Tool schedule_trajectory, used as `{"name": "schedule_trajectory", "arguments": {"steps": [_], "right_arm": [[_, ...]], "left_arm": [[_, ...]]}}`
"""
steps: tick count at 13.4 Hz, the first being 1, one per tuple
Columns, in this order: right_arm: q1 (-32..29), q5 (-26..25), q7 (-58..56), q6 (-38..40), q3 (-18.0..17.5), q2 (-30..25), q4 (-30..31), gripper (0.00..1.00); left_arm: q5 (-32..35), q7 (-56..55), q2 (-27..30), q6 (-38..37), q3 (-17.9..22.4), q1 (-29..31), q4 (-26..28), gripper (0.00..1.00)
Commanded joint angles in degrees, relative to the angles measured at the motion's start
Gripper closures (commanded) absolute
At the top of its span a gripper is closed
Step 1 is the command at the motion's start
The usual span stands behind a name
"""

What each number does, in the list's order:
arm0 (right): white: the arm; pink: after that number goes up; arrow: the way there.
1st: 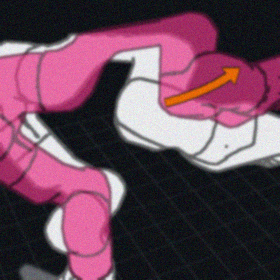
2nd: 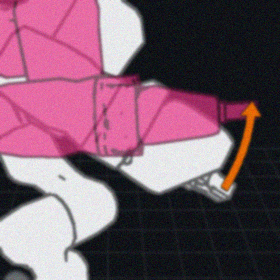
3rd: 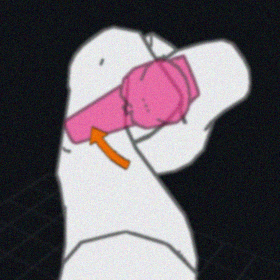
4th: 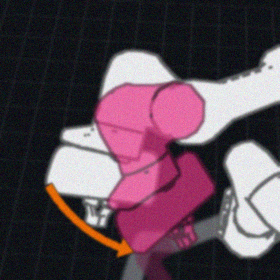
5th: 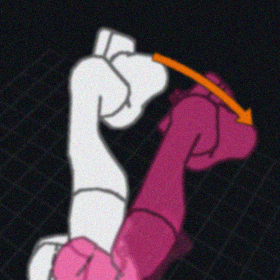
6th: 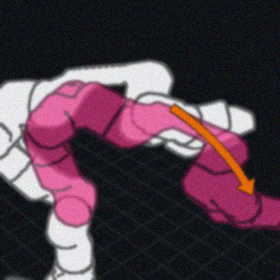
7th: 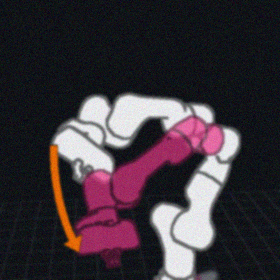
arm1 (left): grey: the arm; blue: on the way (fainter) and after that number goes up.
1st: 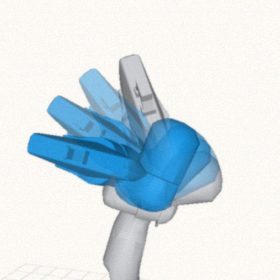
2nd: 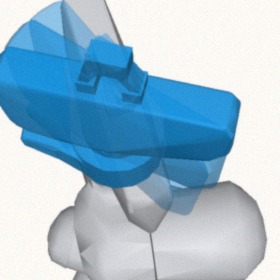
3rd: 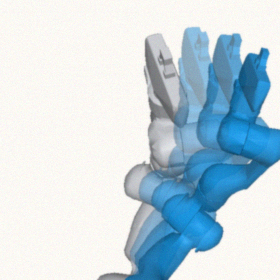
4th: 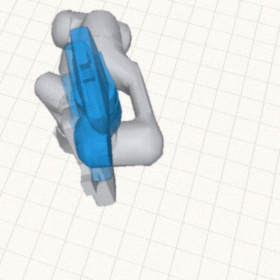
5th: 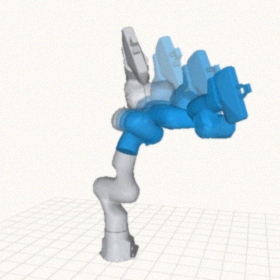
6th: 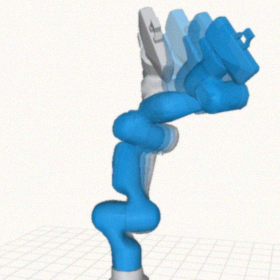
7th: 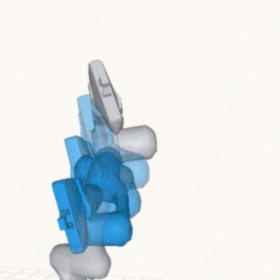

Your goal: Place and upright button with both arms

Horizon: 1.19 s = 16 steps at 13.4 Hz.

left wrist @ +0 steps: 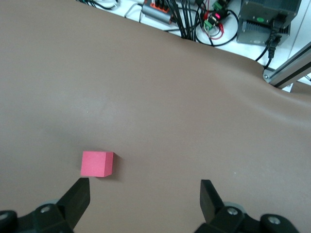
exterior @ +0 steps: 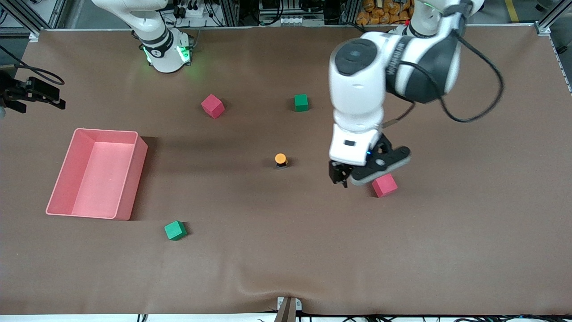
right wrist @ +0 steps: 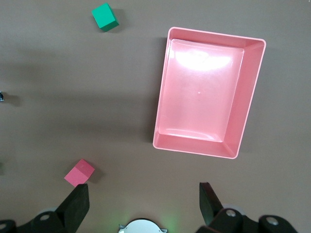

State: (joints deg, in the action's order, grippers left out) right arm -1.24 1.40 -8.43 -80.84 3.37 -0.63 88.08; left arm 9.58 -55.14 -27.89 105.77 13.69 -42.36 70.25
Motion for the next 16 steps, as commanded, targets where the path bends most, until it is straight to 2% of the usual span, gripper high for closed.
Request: {"name": "schedule_trajectory", "arguments": {"steps": [1,3,4,5,10,12,14,16], "right_arm": [[-0.78,0.09,0.43,0.95,-0.30,0.36,-1.25,0.00],[-0.78,0.09,0.44,0.95,-0.39,0.45,-1.25,0.00],[-0.78,0.09,0.44,0.95,-0.39,0.54,-1.25,0.00],[-0.69,0.09,0.44,0.95,-0.39,0.54,-1.25,0.00],[-0.43,0.18,0.44,0.95,-0.39,0.71,-1.16,0.00],[-0.52,0.09,0.44,1.04,-0.39,0.71,-1.16,0.00],[-0.52,0.18,0.44,0.95,-0.39,0.71,-1.16,0.00],[-0.52,0.18,0.44,0.95,-0.39,0.71,-1.16,0.00]], "left_arm": [[-1.15,3.19,3.10,0.32,-13.80,13.82,1.30,0.00],[-0.79,5.56,3.81,0.23,-31.35,30.68,1.38,0.00],[-0.53,5.75,3.89,-0.03,-37.54,36.42,1.65,0.00],[-0.53,5.75,3.98,-0.38,-39.42,38.56,1.65,0.00],[-0.79,11.62,6.70,-5.12,-37.60,39.37,1.65,0.00],[-1.49,14.79,8.89,-7.49,-34.45,39.11,1.65,0.00],[-2.10,19.78,11.44,-11.35,-32.95,39.37,1.65,0.00],[-5.95,22.61,14.69,-14.87,-29.62,39.38,1.65,0.00]]}}
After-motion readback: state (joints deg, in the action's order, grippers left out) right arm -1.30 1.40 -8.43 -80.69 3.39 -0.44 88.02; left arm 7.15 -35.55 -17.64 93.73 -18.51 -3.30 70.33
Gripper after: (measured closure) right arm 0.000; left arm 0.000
